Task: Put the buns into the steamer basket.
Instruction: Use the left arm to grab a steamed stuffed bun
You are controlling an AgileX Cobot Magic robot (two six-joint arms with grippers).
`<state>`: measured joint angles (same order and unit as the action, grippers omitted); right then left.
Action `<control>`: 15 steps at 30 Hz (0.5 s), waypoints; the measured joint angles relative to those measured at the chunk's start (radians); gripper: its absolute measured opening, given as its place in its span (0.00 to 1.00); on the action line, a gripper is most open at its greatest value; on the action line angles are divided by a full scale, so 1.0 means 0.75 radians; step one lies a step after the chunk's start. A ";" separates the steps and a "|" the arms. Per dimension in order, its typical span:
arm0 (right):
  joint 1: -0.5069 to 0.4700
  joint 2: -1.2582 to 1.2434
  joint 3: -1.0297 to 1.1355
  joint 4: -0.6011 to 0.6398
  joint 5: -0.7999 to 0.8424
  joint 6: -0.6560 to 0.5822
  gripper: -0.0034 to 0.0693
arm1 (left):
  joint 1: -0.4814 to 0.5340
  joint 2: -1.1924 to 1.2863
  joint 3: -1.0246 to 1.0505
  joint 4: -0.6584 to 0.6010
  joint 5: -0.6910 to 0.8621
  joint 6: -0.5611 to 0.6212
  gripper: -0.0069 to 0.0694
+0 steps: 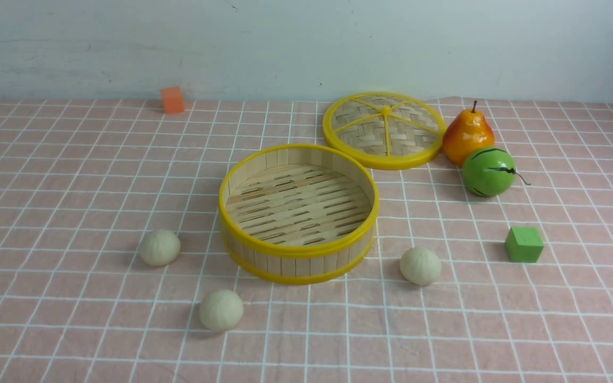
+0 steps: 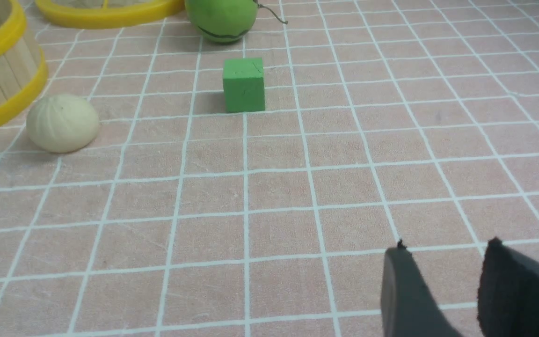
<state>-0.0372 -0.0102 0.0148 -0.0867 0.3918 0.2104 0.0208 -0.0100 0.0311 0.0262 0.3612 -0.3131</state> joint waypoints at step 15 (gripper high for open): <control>0.000 0.000 0.000 0.087 -0.001 0.004 0.38 | 0.000 0.000 0.000 0.033 -0.032 -0.019 0.40</control>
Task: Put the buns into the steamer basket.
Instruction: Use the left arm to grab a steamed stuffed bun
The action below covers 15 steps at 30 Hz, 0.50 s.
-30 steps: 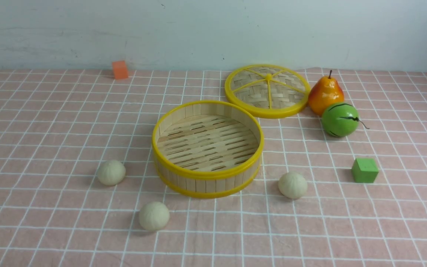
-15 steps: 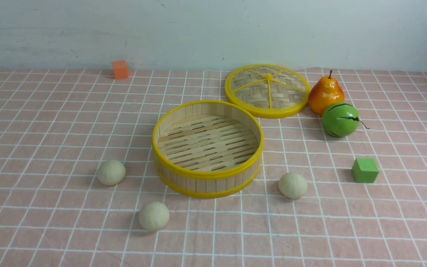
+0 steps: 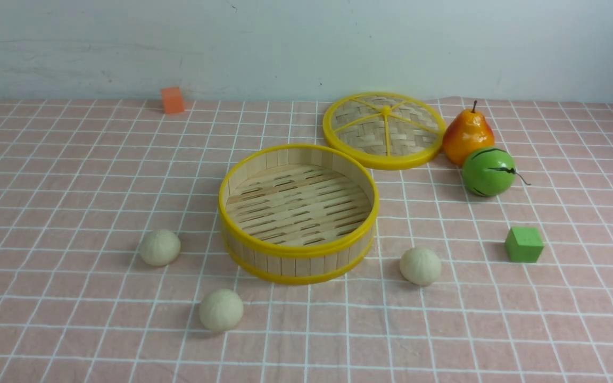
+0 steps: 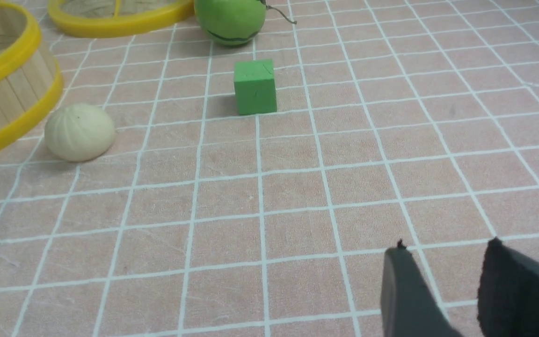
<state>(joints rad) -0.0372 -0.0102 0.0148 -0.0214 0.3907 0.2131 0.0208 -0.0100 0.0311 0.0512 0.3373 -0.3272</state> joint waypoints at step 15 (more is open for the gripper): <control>0.000 0.000 0.013 1.122 0.021 0.469 0.38 | 0.000 0.000 0.000 -1.180 -0.103 -0.976 0.40</control>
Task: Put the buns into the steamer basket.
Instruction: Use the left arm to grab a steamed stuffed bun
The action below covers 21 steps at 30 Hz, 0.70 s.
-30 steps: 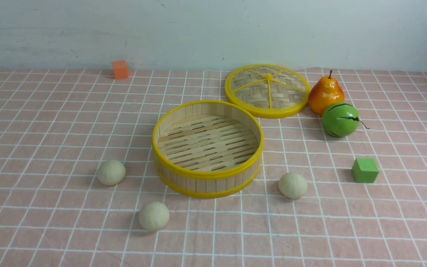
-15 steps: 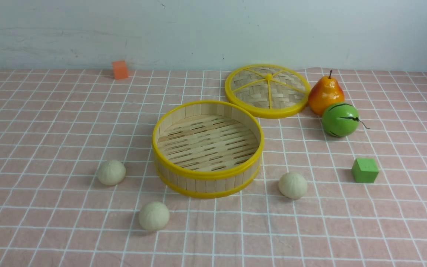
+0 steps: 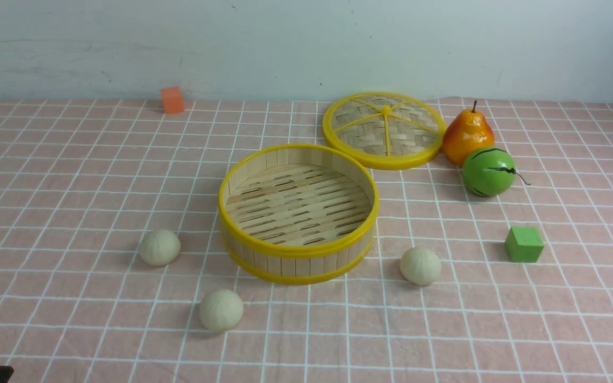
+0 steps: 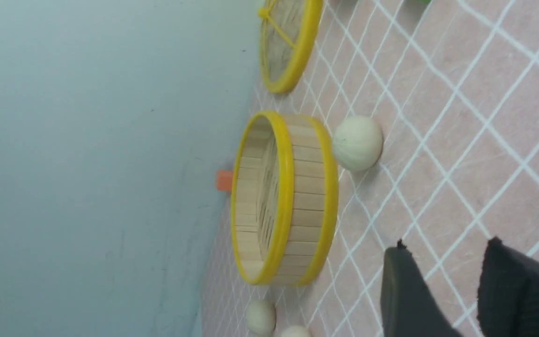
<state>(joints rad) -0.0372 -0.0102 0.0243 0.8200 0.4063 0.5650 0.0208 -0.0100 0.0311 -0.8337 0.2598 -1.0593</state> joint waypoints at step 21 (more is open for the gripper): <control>0.000 0.326 -0.468 -0.067 -0.153 -1.142 0.02 | 0.000 0.594 -0.892 0.291 0.488 1.457 0.07</control>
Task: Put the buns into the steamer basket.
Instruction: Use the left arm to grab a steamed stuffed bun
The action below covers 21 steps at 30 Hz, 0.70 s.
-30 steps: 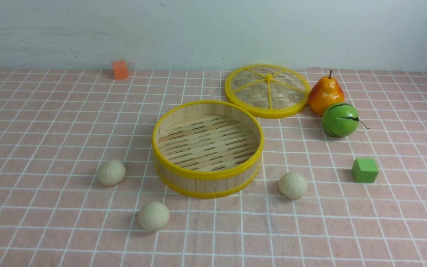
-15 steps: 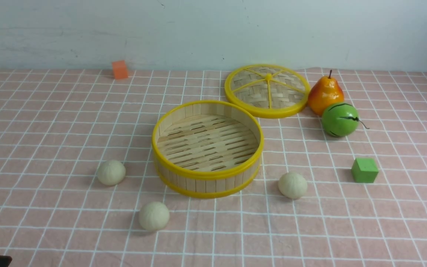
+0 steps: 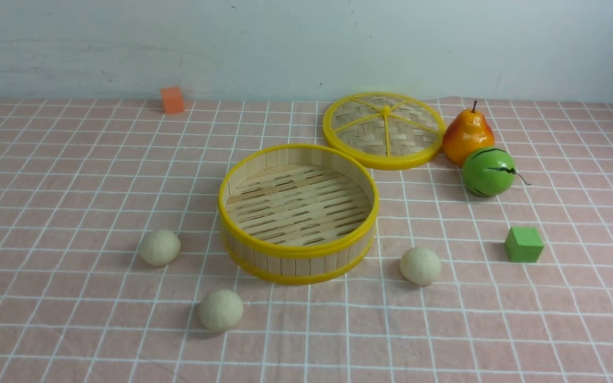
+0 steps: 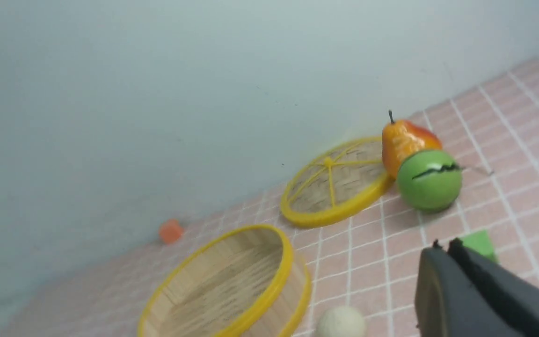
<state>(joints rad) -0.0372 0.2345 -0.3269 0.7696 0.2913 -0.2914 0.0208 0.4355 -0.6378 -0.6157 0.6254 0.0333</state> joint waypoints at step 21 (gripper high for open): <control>0.565 1.271 -0.921 -0.554 0.947 -0.127 0.03 | -0.228 1.372 -1.016 0.655 0.711 -0.132 0.31</control>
<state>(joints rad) 0.3865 1.1879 -1.0175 0.3542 1.0014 -0.3865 -0.1504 1.4646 -1.3995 -0.1244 1.1588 -0.0654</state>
